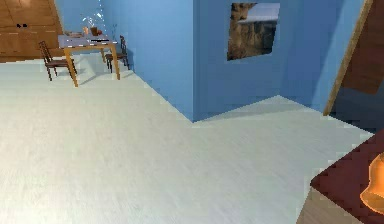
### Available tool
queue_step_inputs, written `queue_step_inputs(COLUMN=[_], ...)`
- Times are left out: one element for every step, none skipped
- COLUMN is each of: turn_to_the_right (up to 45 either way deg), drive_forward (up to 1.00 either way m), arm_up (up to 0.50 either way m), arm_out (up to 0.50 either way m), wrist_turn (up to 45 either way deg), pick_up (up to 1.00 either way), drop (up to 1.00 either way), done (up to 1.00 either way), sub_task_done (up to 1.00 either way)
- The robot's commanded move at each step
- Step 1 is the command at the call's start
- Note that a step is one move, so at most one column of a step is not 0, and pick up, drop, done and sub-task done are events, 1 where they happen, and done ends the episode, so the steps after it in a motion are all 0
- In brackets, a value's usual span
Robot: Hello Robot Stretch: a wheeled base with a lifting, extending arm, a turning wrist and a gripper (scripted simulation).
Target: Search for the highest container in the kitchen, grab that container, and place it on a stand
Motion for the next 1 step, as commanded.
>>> queue_step_inputs(turn_to_the_right=[0.0], drive_forward=[0.0], arm_up=[0.0], arm_out=[0.0], wrist_turn=[45.0], pick_up=[0.0], drop=[0.0], done=[0.0], sub_task_done=[0.0])
